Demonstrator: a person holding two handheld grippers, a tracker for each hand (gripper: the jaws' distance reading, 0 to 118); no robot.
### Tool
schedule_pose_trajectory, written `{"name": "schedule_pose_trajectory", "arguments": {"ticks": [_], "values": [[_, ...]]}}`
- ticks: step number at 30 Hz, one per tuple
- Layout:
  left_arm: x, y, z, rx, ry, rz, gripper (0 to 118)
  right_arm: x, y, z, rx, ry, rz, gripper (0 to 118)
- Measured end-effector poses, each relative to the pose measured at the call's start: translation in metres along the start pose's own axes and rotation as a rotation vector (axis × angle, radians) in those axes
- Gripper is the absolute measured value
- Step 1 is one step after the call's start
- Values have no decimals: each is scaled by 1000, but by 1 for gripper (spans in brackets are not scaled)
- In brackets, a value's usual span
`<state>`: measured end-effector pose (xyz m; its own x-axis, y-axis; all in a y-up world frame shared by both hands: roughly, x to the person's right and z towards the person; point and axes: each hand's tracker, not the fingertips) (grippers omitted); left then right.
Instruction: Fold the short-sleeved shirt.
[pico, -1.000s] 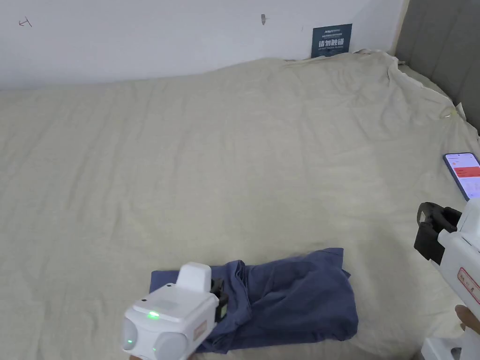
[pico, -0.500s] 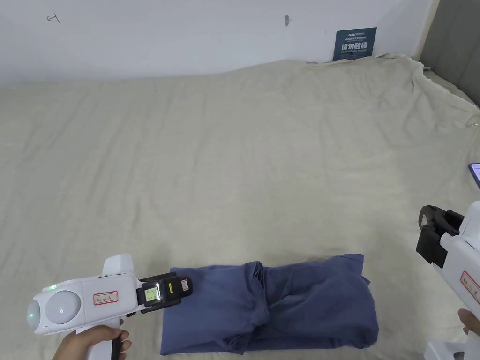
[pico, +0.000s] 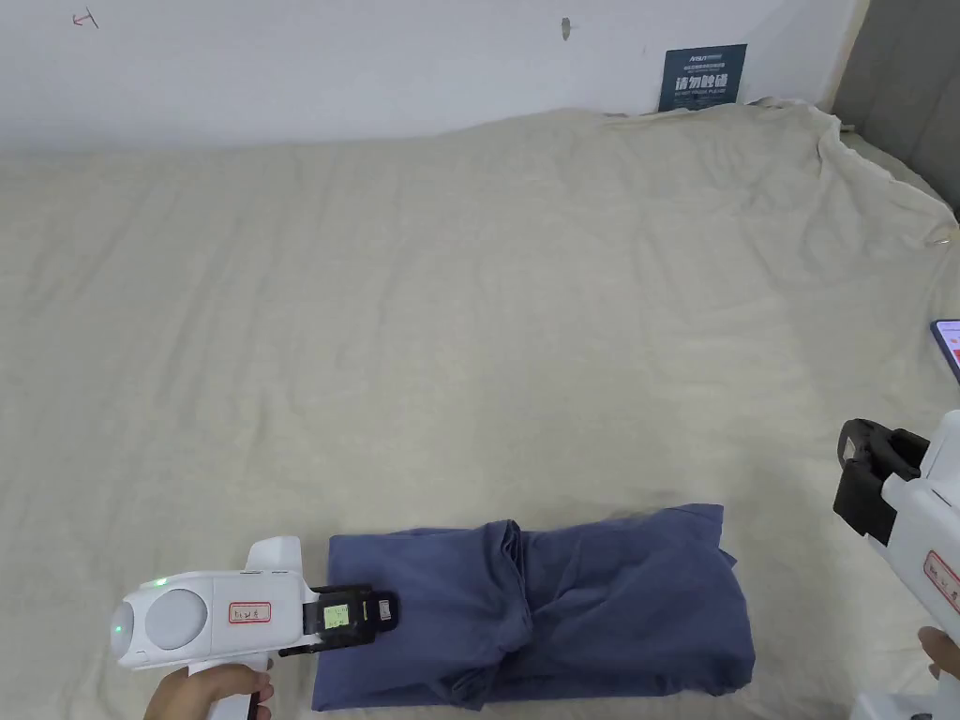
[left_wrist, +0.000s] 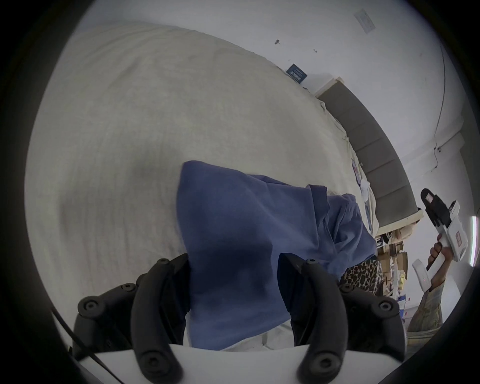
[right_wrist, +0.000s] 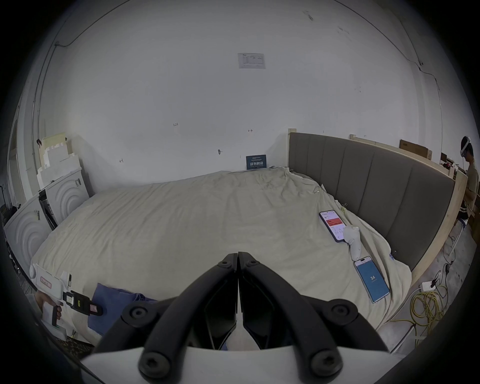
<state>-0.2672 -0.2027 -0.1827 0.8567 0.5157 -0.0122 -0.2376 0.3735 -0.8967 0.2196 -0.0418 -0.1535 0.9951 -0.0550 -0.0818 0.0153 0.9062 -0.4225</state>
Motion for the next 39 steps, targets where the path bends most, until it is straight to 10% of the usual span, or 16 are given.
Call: {"name": "schedule_pose_trajectory", "arguments": {"ticks": [3,6,28,39], "values": [[0,2,0,8,29,-8,25,2,0,-1,-3,-4,0,0],[-7,4,2,5,13,54,14,2,0,-2,-5,-4,2,0],[-21,-3,137,136,320,120,7,-11,5,-4,19,58,-4,0],[108,32,102,77,54,-49,7,-5,5,4,29,63,-13,0]]}}
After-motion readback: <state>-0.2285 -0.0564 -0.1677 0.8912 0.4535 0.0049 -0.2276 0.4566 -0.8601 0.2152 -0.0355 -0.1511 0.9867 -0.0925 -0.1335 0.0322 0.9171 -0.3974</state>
